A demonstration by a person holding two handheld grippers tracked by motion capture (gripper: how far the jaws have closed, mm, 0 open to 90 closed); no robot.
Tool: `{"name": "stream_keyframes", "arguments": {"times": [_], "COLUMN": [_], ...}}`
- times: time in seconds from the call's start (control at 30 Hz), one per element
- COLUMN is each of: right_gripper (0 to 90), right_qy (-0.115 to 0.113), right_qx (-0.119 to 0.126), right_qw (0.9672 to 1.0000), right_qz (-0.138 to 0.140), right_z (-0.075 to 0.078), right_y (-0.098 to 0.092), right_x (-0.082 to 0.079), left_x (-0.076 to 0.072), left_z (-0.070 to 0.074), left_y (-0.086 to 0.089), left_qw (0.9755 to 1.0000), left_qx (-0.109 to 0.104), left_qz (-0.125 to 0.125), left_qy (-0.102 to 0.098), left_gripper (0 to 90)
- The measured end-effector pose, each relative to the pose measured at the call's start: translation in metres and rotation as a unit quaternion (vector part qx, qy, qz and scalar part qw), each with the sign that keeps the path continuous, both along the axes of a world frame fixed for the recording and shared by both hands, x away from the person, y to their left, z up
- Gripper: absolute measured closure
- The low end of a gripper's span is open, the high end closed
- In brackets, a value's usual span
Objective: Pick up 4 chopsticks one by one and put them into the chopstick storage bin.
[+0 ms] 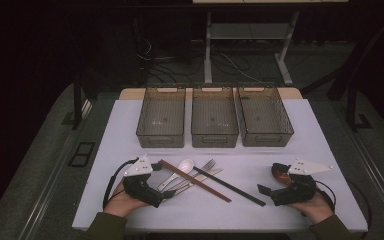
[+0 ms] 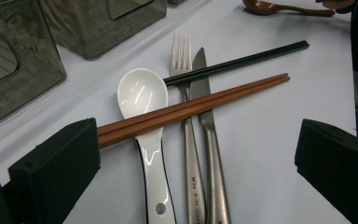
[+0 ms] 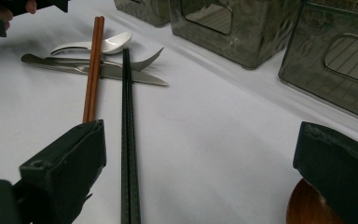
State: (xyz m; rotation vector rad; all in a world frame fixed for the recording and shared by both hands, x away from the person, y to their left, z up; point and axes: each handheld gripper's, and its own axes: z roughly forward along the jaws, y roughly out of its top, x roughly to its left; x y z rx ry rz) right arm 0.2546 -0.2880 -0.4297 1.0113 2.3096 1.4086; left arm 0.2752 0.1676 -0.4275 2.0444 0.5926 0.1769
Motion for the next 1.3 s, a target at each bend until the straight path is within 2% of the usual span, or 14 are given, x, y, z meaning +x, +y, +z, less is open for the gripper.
{"name": "stream_keyframes", "arguments": {"times": [0.33,0.57,0.67,0.87,1.1,1.3], "right_gripper": [2.8,2.8,2.8,2.8,2.8,2.8], "right_qy": [0.001,-0.002,-0.003,-0.004,-0.001,0.000], "right_qx": [0.002,0.005,0.006,0.006,0.006,0.007], "right_qw": [1.0000,1.0000,1.0000,1.0000,1.0000,1.0000], "right_qz": [-0.001,-0.001,-0.001,0.001,-0.001,-0.001], "right_z": [0.000,0.001,0.001,0.001,0.000,0.000], "right_y": [0.000,-0.001,-0.001,0.000,0.000,0.000], "right_x": [0.001,0.002,0.002,0.002,0.002,0.002], "left_x": [0.003,0.009,0.014,0.022,0.027,0.039], "left_z": [0.000,0.004,0.003,0.003,0.002,-0.001], "left_y": [0.000,-0.006,-0.011,-0.019,-0.027,-0.039], "left_qw": [0.9999,0.9999,0.9997,0.9993,0.9984,0.9966], "left_qx": [0.006,0.014,0.010,0.010,0.026,0.042], "left_qz": [-0.003,-0.007,-0.022,-0.035,-0.051,-0.071], "left_qy": [0.008,0.002,0.006,0.003,0.000,0.002], "left_gripper": [7.6,17.3,24.8,31.1,39.9,49.3]}}
